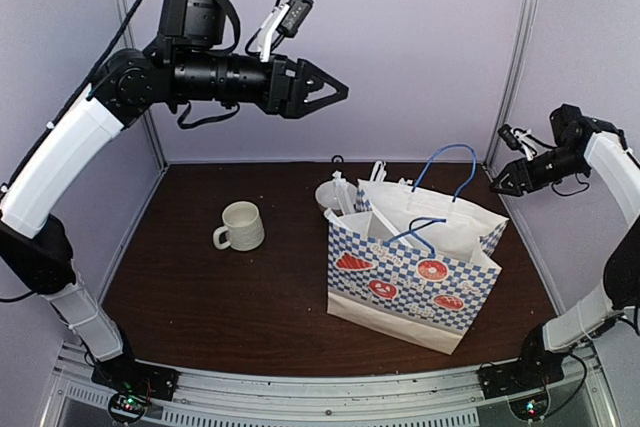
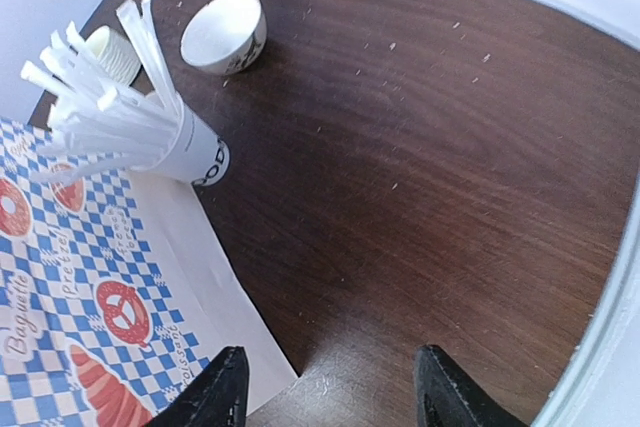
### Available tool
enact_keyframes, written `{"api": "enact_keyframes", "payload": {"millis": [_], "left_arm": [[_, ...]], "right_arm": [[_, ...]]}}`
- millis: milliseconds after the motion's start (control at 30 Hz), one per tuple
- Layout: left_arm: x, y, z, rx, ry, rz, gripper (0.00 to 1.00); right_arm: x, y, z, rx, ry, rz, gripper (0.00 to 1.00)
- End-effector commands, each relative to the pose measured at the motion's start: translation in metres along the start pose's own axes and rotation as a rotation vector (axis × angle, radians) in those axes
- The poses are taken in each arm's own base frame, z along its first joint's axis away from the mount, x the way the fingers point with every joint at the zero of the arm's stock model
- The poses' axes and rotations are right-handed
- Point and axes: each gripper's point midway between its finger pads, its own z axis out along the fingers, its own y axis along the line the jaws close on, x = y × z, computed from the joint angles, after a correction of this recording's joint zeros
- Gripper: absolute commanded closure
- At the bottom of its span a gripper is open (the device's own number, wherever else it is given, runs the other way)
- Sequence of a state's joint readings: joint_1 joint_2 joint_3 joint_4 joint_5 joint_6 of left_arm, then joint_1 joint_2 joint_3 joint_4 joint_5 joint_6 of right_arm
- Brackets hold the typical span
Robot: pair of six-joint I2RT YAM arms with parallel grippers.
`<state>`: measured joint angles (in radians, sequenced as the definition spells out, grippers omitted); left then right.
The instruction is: Pack the takeout coffee
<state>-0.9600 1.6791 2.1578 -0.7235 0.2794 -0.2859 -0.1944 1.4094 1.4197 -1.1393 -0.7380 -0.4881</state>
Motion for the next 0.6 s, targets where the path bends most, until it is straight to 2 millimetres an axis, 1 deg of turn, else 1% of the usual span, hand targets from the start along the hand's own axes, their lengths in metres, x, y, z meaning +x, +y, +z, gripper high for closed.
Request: {"api": "enact_keyframes", "payload": {"millis": [0,67,100,133,167,233,267,333,367,433,500,567], "left_arm": [[0.033,0.077,-0.028,-0.297,0.115,0.045,0.21],[0.041,0.117,-0.054,-0.425,0.143,0.014,0.15],[0.046,0.136,-0.067,-0.485,0.160,0.000,0.13],[0.050,0.155,-0.080,-0.549,0.180,-0.005,0.12],[0.054,0.175,-0.094,-0.638,0.205,0.007,0.12],[0.061,0.205,-0.120,-0.798,0.236,0.031,0.10],[0.063,0.214,-0.131,-0.846,0.226,0.025,0.08],[0.063,0.224,-0.148,-0.926,0.213,0.051,0.03],[0.062,0.227,-0.153,-0.959,0.218,0.074,0.03],[0.063,0.230,-0.162,-0.996,0.228,0.085,0.03],[0.064,0.228,-0.163,-0.998,0.229,0.085,0.02],[0.065,0.228,-0.164,-0.996,0.217,0.086,0.03]], "right_arm": [[-0.034,-0.001,-0.047,0.164,-0.128,-0.014,0.39],[-0.053,-0.010,-0.075,0.302,-0.213,-0.006,0.33],[-0.063,-0.013,-0.090,0.369,-0.261,-0.002,0.26],[-0.071,-0.014,-0.106,0.424,-0.308,0.002,0.13],[-0.079,-0.014,-0.121,0.466,-0.356,0.008,0.02],[-0.089,-0.012,-0.147,0.541,-0.454,0.038,0.01],[-0.093,-0.010,-0.160,0.572,-0.506,0.048,0.01],[-0.098,-0.002,-0.185,0.622,-0.603,0.058,0.01],[-0.098,0.004,-0.194,0.630,-0.638,0.051,0.01],[-0.096,0.019,-0.204,0.622,-0.688,0.013,0.01],[-0.091,0.024,-0.199,0.586,-0.666,0.022,0.01],[-0.086,0.025,-0.186,0.543,-0.630,0.034,0.01]]}}
